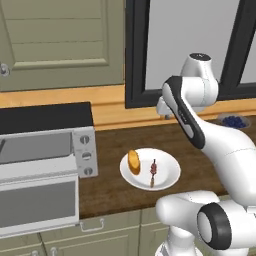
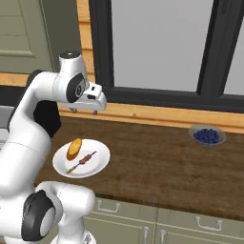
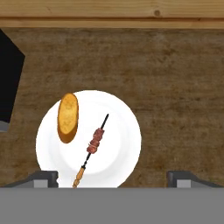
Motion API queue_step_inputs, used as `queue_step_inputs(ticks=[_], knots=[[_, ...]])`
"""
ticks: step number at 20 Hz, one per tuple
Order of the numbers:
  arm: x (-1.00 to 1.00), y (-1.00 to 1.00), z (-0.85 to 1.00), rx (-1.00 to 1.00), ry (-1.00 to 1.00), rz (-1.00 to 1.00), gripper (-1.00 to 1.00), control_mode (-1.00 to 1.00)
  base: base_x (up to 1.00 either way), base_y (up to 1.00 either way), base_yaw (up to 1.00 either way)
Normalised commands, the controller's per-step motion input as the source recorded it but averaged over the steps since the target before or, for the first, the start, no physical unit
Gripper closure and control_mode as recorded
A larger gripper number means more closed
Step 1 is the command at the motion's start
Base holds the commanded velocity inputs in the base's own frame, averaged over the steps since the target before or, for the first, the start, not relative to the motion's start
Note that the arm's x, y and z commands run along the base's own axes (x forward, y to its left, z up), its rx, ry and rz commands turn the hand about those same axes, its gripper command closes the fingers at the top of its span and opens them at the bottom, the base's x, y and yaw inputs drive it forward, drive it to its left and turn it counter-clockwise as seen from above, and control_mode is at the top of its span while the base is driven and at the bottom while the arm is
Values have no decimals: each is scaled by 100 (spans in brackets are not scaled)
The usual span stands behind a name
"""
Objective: Pick up the kebab skewer and baguette bread, and place them inside the toaster oven. Close the toaster oven door and start by setting the timer.
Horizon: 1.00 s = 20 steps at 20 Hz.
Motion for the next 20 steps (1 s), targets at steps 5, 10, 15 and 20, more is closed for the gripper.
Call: queue_step_inputs(ticks=[5, 10, 15, 20], knots=[[0, 0, 0, 0, 0, 0, -100, 100, 0, 35, 0], [0, 0, 0, 0, 0, 0, -100, 100, 0, 42, 0], [0, 0, 0, 0, 0, 0, -100, 100, 4, 31, 0], [0, 0, 0, 0, 0, 0, -100, 100, 0, 0, 0]])
